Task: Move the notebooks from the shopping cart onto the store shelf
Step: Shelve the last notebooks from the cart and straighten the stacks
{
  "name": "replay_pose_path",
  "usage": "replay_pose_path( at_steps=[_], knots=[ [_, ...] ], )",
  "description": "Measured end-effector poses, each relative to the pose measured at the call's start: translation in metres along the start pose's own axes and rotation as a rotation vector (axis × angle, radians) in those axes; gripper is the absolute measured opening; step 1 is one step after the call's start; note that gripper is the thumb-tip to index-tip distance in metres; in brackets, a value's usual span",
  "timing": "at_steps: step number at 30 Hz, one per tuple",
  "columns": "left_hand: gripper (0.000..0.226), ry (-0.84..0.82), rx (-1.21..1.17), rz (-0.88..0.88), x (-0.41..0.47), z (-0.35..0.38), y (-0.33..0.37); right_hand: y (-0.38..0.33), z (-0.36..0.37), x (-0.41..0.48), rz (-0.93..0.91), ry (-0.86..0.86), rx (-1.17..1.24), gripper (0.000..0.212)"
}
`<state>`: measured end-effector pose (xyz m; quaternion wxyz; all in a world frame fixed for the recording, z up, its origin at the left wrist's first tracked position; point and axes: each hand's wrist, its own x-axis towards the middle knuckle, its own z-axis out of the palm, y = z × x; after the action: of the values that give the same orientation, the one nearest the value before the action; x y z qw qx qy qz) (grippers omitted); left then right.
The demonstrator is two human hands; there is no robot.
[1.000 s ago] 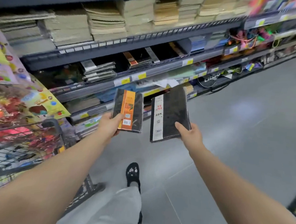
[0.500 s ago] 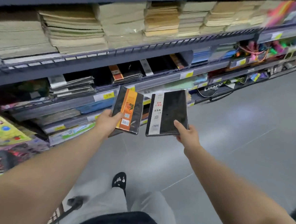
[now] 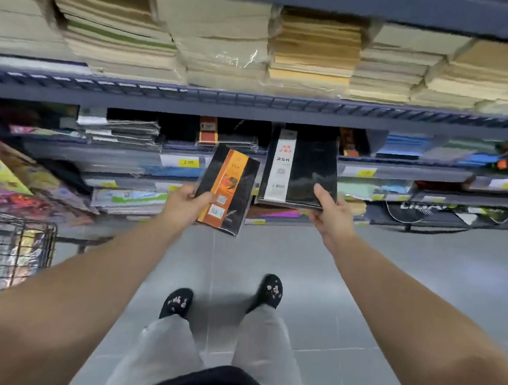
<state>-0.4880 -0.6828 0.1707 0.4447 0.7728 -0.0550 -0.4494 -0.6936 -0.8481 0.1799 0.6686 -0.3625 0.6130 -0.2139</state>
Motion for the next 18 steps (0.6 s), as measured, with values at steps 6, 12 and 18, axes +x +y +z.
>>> replay_pose_path(
  at_steps=[6,12,18],
  knots=[
    [0.024,0.185,-0.119,-0.063,0.001,0.04,-0.003,-0.022,0.005,0.05,0.143,-0.059,0.054,0.031],
    [0.019,0.222,-0.202,-0.077,-0.002,0.067,-0.008,0.005,-0.008,0.071,0.328,-0.158,0.173,0.022],
    [0.025,0.26,-0.264,-0.1,-0.005,0.077,-0.015,0.007,0.002,0.082,0.215,-0.232,0.046,0.016]
  ],
)
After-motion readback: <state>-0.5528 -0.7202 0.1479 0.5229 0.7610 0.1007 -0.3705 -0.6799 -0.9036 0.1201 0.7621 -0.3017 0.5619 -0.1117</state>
